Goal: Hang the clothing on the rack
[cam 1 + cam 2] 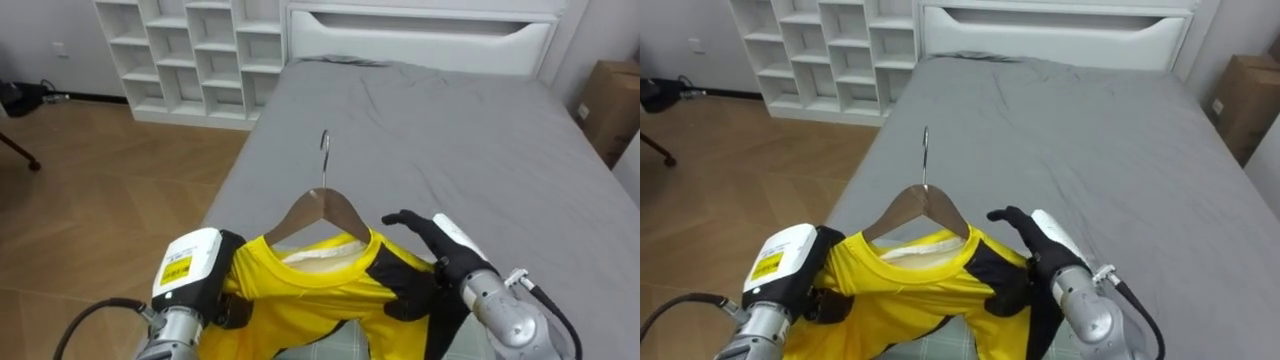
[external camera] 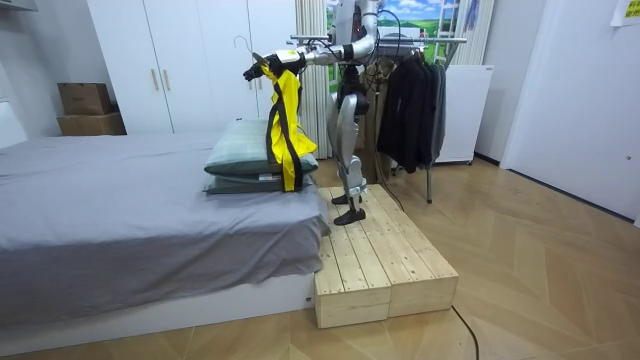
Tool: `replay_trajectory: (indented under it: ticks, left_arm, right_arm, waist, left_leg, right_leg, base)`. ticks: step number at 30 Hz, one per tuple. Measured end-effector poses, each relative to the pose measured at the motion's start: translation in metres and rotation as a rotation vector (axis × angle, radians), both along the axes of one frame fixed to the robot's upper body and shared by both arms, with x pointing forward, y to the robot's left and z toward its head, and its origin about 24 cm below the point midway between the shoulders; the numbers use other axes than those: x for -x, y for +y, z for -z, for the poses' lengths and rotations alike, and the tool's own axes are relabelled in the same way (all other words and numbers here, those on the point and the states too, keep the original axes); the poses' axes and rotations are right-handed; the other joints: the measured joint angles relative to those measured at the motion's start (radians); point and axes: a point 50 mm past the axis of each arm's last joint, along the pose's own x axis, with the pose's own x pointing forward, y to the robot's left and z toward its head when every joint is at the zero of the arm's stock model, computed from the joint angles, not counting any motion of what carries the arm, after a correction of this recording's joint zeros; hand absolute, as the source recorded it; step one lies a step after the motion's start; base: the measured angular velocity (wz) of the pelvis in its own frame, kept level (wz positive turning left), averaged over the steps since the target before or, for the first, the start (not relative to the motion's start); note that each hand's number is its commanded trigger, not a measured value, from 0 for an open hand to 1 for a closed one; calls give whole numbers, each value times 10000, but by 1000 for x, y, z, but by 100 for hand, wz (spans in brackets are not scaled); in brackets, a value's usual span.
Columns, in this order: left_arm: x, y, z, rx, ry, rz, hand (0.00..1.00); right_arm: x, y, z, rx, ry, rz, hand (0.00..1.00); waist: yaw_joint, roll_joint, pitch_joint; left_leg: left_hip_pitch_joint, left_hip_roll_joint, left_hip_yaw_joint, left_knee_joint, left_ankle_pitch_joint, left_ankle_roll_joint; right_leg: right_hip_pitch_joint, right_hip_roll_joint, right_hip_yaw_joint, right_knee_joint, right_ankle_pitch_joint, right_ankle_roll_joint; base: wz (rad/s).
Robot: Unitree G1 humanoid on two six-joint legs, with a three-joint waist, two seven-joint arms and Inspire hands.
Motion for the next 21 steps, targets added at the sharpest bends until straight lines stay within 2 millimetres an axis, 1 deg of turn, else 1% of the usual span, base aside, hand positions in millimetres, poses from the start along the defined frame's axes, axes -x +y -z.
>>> replay_trajectory:
  ticks: [3,9,12,19,21]
  left_arm:
    - [0,0,0,-2,55,0,100]
    - [0,-1,1,54,285,51,100]
    - [0,-1,2,93,312,73,100]
    - [0,-3,1,114,318,118,100]
    - [-1,-5,1,122,337,216,100]
  right_arm:
    - [-3,6,-4,641,-119,-421,0]
    - [-3,15,-8,1716,-306,-1053,0]
    - [-1,20,-6,2145,-332,-1313,0]
    - [-1,24,-5,2213,-201,-1424,0]
    - [0,29,-4,2041,-137,-1395,0]
  waist:
    - [-3,-1,0]
    - [38,-16,10]
    - [49,-41,24]
    - [75,-70,39]
    - [76,-73,41]
  left_leg:
    - [-3,-1,18,-4,0,0]
    - [-32,6,5,-15,-1,1]
    - [-66,12,15,-12,-2,1]
    - [-235,16,12,5,-2,3]
    - [-264,13,11,1,-2,4]
  right_leg:
    - [-4,-2,12,0,-1,1]
    - [-37,-7,13,-2,-2,3]
    - [-80,-4,28,9,-2,2]
    - [-242,-16,22,19,-1,2]
    - [-268,-16,19,13,-1,2]
  base:
    - [0]
    - [0]
    - [0]
    - [0]
    - [0]
